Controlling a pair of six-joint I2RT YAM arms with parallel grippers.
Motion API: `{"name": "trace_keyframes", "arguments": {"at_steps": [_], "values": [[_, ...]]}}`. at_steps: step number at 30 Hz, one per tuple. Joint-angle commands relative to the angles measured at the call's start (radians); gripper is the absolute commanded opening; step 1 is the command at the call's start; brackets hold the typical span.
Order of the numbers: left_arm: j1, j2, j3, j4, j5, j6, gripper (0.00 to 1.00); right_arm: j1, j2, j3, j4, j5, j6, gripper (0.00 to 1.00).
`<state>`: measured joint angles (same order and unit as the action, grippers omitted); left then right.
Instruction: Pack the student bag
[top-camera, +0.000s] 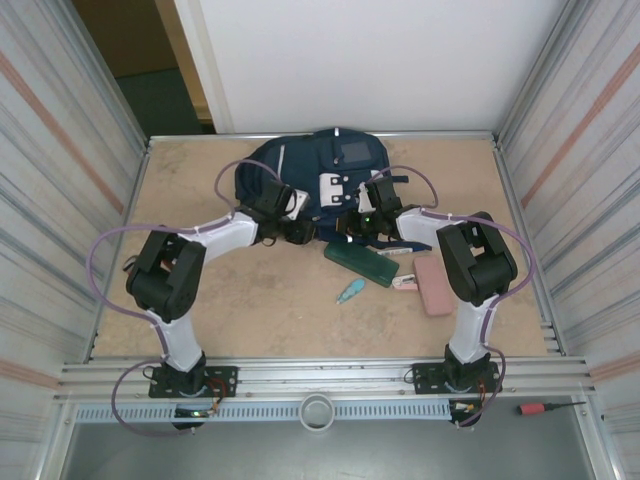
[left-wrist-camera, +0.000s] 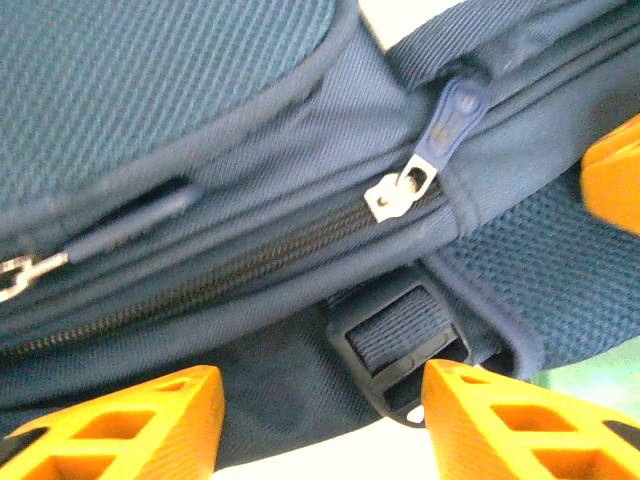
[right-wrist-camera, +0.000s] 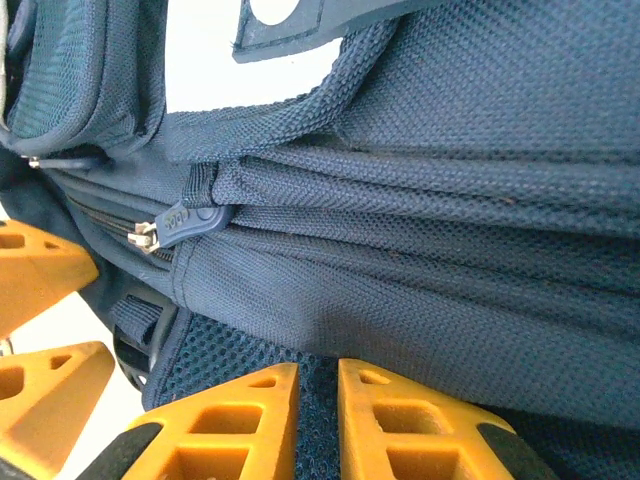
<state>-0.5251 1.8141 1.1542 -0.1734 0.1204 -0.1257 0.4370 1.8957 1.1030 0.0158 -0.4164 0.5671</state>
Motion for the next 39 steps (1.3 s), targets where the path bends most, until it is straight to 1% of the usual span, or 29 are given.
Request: {"name": "trace_keyframes", "arguments": {"at_steps": [1,3,6,11,14,19,25,31,39], "values": [[-0.039,-0.003,0.087,-0.009,-0.085,0.025,0.60,-0.009,-0.020,-0.030,-0.042,0.007,-0.004,0.18],[-0.059,0.028,0.127,-0.030,-0.132,0.062,0.61,-0.013,-0.024,-0.045,-0.014,-0.013,0.009,0.19],[-0.062,0.079,0.186,-0.062,-0.144,0.092,0.59,-0.019,-0.029,-0.061,0.020,-0.040,0.027,0.19],[-0.064,0.142,0.263,-0.086,-0.102,0.146,0.49,-0.027,-0.041,-0.081,0.042,-0.047,0.040,0.19],[-0.067,0.178,0.306,-0.109,-0.072,0.162,0.47,-0.030,-0.045,-0.089,0.047,-0.045,0.042,0.19],[-0.072,0.232,0.358,-0.133,-0.070,0.171,0.43,-0.030,-0.043,-0.098,0.061,-0.048,0.051,0.19],[-0.088,0.316,0.432,-0.197,-0.171,0.191,0.41,-0.031,-0.037,-0.101,0.057,-0.048,0.047,0.19],[-0.093,0.371,0.473,-0.231,-0.206,0.208,0.40,-0.034,-0.035,-0.101,0.049,-0.046,0.040,0.19],[-0.093,0.359,0.484,-0.216,-0.194,0.209,0.21,-0.035,-0.036,-0.107,0.038,-0.037,0.036,0.19]]}}
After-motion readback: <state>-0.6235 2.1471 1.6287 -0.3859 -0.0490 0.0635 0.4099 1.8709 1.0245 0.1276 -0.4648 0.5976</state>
